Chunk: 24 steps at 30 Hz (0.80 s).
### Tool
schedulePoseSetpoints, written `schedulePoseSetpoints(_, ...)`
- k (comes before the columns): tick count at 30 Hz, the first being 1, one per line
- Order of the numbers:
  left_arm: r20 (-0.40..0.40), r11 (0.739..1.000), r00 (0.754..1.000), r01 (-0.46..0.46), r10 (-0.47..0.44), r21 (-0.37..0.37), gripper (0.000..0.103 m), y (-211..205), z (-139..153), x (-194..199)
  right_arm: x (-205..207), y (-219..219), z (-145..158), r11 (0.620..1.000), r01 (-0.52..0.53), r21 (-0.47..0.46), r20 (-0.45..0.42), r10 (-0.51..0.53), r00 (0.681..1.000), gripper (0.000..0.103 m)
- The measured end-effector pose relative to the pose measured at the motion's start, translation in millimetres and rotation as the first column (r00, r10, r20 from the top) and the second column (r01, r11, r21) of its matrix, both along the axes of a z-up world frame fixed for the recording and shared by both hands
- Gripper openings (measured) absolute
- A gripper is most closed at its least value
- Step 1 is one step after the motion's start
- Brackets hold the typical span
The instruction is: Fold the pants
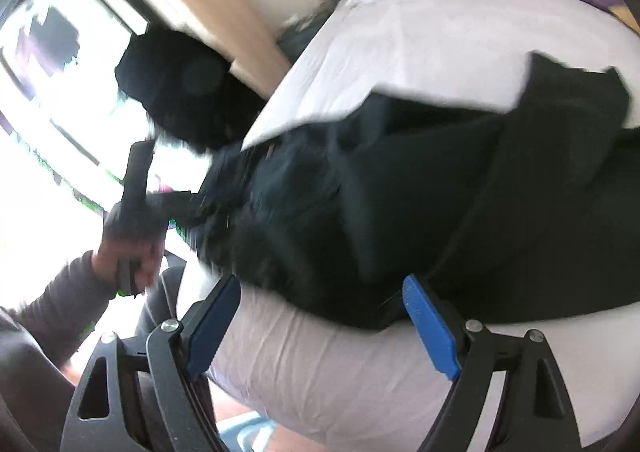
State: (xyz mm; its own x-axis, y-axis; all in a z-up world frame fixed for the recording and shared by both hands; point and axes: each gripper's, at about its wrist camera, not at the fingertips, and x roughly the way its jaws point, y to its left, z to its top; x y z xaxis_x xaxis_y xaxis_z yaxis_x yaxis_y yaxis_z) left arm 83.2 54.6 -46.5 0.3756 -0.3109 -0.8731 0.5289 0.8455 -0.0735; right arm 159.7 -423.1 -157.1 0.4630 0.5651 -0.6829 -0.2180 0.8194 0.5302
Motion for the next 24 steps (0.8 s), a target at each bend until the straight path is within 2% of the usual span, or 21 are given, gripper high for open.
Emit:
schedulePoseSetpoints(2, 0.01, 0.996, 0.999, 0.041, -0.041, -0.081, 0.029, -21.4, 23.4, 1.7, 9.0, -24.7, 12.3, 0.997, 0.074, 0.036, 0.02, -0.074, 0.997, 0.086)
schedulePoseSetpoints(5, -0.003, 0.981, 0.997, 0.081, -0.083, -0.177, 0.029, -64.8, 36.4, 14.1, 29.6, -53.7, 25.7, 0.985, 0.163, 0.047, 0.033, -0.165, 0.986, 0.086)
schedulePoseSetpoints(7, -0.025, 0.982, 0.993, 0.107, -0.112, -0.157, 0.029, -93.8, 25.6, 25.5, 44.6, -64.2, 32.2, 0.981, 0.195, 0.005, 0.048, -0.195, 0.98, 0.086)
schedulePoseSetpoints(10, -0.089, 0.994, 0.991, 0.101, -0.104, -0.042, 0.029, -114.2, -17.7, 31.9, 77.3, -76.8, 38.3, 0.97, 0.223, -0.1, 0.071, -0.217, 0.974, 0.086)
schedulePoseSetpoints(11, -0.111, 0.995, 0.989, 0.096, -0.1, -0.038, 0.029, -112.3, -30.6, 32.2, 85.5, -82.3, 38.6, 0.963, 0.236, -0.128, 0.071, -0.229, 0.971, 0.086)
schedulePoseSetpoints(14, -0.109, 0.991, 0.99, 0.079, -0.09, -0.107, 0.029, -96.8, -35.9, 31.9, 120.6, -105.2, 36.1, 0.928, 0.296, -0.226, 0.059, -0.29, 0.955, 0.086)
schedulePoseSetpoints(16, -0.12, 0.988, 0.99, 0.055, -0.073, -0.144, 0.029, -89.9, -39.7, 32.6, 153.3, -119.1, 27.4, 0.896, 0.32, -0.307, 0.046, -0.321, 0.946, 0.08)
schedulePoseSetpoints(22, -0.11, 0.984, 0.992, 0.04, -0.059, -0.172, 0.029, -65.7, -47.9, 34.5, 241.5, -125.7, -11.5, 0.822, 0.279, -0.496, -0.026, -0.335, 0.942, 0.072)
schedulePoseSetpoints(24, -0.114, 0.982, 0.992, 0.037, -0.058, -0.184, 0.029, -60.0, -48.2, 35.3, 258.1, -125.7, -24.1, 0.806, 0.283, -0.52, -0.051, -0.359, 0.932, 0.07)
